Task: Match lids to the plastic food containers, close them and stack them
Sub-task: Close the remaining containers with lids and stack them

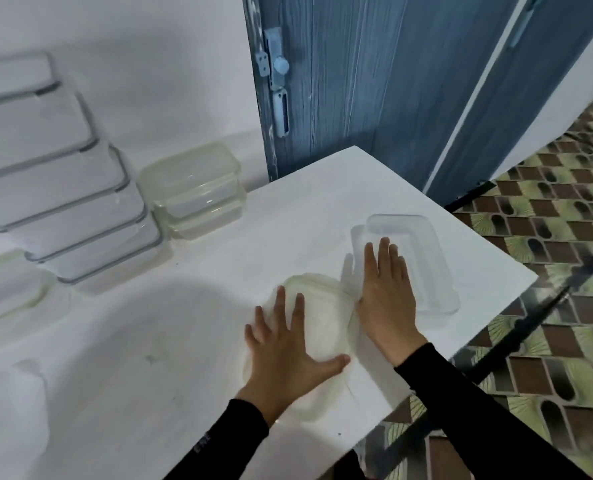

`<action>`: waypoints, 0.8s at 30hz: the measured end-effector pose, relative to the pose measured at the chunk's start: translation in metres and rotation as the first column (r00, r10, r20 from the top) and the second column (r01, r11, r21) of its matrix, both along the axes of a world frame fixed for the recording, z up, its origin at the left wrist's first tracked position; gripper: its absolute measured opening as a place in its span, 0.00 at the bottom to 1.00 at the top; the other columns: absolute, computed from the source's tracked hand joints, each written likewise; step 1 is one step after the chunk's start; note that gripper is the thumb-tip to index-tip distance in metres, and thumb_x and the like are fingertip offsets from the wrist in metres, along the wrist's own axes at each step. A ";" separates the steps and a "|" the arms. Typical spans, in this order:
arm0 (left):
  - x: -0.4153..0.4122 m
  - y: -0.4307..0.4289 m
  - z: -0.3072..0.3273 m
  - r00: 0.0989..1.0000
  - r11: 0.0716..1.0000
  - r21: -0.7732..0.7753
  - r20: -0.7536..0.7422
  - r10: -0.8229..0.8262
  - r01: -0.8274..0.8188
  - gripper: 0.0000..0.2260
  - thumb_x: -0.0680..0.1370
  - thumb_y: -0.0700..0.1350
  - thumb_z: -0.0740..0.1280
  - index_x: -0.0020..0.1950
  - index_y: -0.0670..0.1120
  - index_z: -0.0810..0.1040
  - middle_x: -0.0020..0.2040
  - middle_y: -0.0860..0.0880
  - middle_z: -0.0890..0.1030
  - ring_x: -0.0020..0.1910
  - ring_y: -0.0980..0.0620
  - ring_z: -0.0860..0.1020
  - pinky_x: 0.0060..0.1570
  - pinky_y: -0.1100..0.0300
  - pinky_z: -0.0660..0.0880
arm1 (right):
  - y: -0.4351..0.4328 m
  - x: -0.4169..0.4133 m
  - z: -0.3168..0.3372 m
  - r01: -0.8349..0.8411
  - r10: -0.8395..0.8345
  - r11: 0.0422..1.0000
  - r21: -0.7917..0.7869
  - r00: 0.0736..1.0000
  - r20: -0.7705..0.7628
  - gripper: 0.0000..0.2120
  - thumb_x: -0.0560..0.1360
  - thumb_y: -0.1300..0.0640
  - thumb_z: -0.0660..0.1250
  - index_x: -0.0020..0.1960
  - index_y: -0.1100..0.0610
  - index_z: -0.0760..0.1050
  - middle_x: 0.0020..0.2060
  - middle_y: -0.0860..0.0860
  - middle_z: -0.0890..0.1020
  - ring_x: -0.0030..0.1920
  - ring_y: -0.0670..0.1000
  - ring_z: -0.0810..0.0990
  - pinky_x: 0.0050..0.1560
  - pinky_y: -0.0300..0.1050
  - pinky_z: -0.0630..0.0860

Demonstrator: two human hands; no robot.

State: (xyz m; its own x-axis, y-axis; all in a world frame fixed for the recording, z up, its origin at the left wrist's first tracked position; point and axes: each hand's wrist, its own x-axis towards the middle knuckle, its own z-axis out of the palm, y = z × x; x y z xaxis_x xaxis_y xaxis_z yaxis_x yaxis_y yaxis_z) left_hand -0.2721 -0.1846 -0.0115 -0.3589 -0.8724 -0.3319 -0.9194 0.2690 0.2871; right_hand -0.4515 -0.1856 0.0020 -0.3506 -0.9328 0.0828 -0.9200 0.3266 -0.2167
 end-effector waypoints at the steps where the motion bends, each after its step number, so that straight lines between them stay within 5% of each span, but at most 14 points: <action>1: 0.013 -0.002 0.001 1.000 1.000 -0.021 0.018 0.008 -0.007 0.56 0.61 0.81 0.55 0.78 0.56 0.36 0.78 0.51 0.31 0.77 0.36 0.40 0.74 0.40 0.45 | 0.003 0.007 0.005 -0.032 0.032 0.999 -0.025 0.999 0.004 0.38 0.70 0.71 0.66 0.77 0.66 0.56 0.76 0.67 0.57 0.76 0.66 0.57 0.76 0.54 0.52; 6: 0.102 -0.028 0.002 0.995 0.998 -0.037 0.076 0.061 -0.058 0.55 0.56 0.82 0.49 0.78 0.61 0.37 0.79 0.53 0.34 0.77 0.38 0.39 0.75 0.41 0.42 | 0.010 0.054 0.024 -0.211 0.216 0.975 -0.063 0.972 0.092 0.31 0.78 0.67 0.55 0.79 0.55 0.53 0.80 0.56 0.45 0.79 0.56 0.45 0.75 0.42 0.42; 11: 0.160 -0.033 0.003 0.957 0.959 -0.106 0.095 0.274 -0.264 0.52 0.58 0.83 0.46 0.78 0.62 0.43 0.79 0.49 0.34 0.77 0.35 0.39 0.73 0.36 0.41 | 0.013 0.114 0.000 -0.506 0.509 0.854 -0.122 0.861 -0.013 0.30 0.62 0.73 0.67 0.64 0.62 0.77 0.70 0.61 0.72 0.68 0.62 0.74 0.69 0.54 0.65; 15: 0.185 -0.023 -0.002 0.917 0.920 -0.101 0.094 0.387 -0.378 0.51 0.57 0.84 0.53 0.74 0.68 0.36 0.78 0.46 0.32 0.77 0.34 0.40 0.70 0.32 0.41 | 0.014 0.135 -0.013 -0.646 0.627 0.747 -0.160 0.764 -0.153 0.26 0.69 0.68 0.57 0.65 0.57 0.78 0.70 0.56 0.73 0.68 0.60 0.74 0.70 0.54 0.69; 18: 0.197 -0.020 -0.001 0.883 0.885 -0.068 0.066 0.465 -0.461 0.55 0.57 0.82 0.58 0.76 0.65 0.36 0.78 0.42 0.35 0.76 0.35 0.44 0.72 0.34 0.46 | 0.011 0.128 -0.008 -0.500 0.478 0.858 -0.117 0.861 -0.174 0.27 0.74 0.49 0.64 0.73 0.50 0.69 0.76 0.57 0.64 0.73 0.63 0.66 0.74 0.63 0.53; 21: 0.203 -0.018 0.001 0.868 0.865 -0.081 -0.005 0.497 -0.495 0.56 0.57 0.82 0.60 0.77 0.63 0.40 0.79 0.43 0.42 0.76 0.36 0.49 0.72 0.36 0.49 | 0.018 0.112 -0.003 -0.117 0.117 0.984 0.134 0.993 0.008 0.48 0.67 0.24 0.60 0.79 0.41 0.45 0.79 0.58 0.42 0.77 0.67 0.46 0.73 0.65 0.43; 24: 0.210 -0.020 0.005 0.856 0.854 -0.061 -0.065 0.512 -0.516 0.55 0.56 0.82 0.61 0.77 0.63 0.43 0.79 0.43 0.46 0.75 0.36 0.51 0.71 0.36 0.50 | 0.029 0.104 0.001 -0.048 0.005 0.991 0.122 0.944 0.329 0.50 0.63 0.28 0.70 0.77 0.40 0.49 0.78 0.57 0.45 0.76 0.66 0.48 0.74 0.60 0.54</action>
